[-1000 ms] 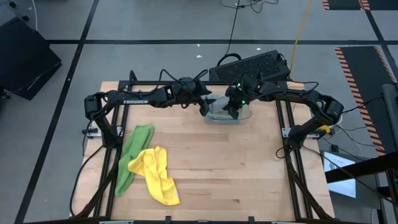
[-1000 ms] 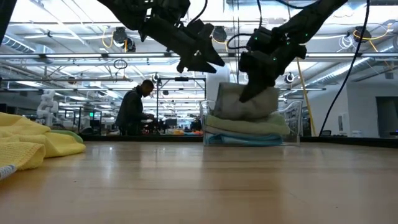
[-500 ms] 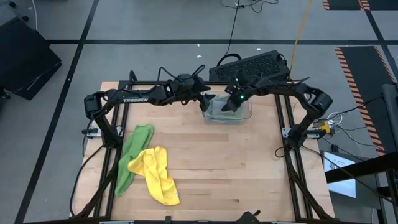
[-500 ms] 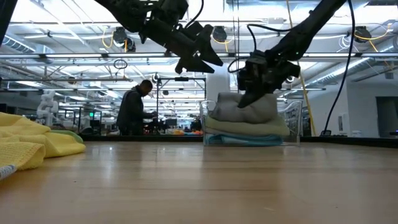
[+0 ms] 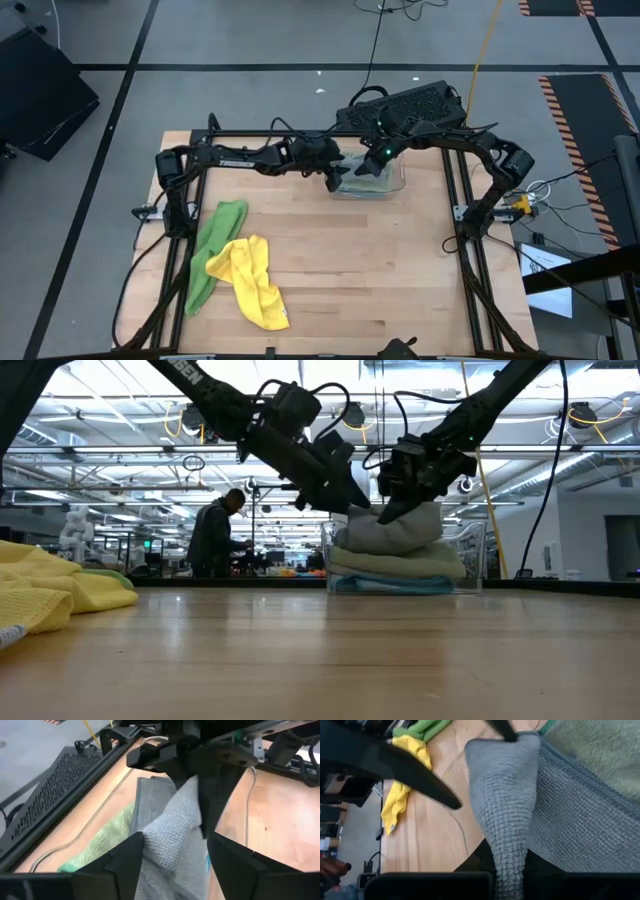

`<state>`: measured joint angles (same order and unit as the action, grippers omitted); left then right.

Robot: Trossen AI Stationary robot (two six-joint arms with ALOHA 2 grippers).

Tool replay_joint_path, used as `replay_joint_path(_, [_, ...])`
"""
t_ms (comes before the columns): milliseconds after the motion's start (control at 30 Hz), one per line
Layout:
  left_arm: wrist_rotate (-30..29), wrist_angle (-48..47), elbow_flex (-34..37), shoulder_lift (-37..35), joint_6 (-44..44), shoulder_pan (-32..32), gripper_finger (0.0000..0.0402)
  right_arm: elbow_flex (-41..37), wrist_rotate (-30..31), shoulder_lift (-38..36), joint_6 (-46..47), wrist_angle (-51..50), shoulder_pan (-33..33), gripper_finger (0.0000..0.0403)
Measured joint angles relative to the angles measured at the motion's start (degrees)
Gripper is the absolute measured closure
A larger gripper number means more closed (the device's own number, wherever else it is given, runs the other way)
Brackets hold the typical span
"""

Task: Fold microfiber towels
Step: Put the gray towel in the transparent bin

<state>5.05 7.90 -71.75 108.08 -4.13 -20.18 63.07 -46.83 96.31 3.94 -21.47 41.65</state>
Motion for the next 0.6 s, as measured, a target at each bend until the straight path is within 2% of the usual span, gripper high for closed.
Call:
replay_joint_path(167, [2.2,4.6,0.0,1.1,1.0,0.0,0.0221,0.0,0.0,0.0,-2.8,-0.9,-0.1,0.0398])
replay_joint_path(267, [2.3,4.6,0.0,1.2,1.6,0.0,0.0252,0.0,0.0,0.0,-3.7,-1.0,-0.1,0.0398])
replay_joint_path(333, [2.2,4.2,0.0,1.2,3.8,0.0,0.0260,0.0,0.0,0.0,-4.4,-0.9,-0.1,0.0398])
replay_joint_path(433, [2.0,4.2,0.0,1.2,6.1,-0.2,0.0246,0.0,0.0,0.0,-5.9,-0.9,-0.2,0.0398])
replay_joint_path(600, [0.2,6.3,0.0,1.2,8.8,-0.6,0.0170,0.0,0.0,0.0,-7.0,-0.7,-0.5,0.0398])
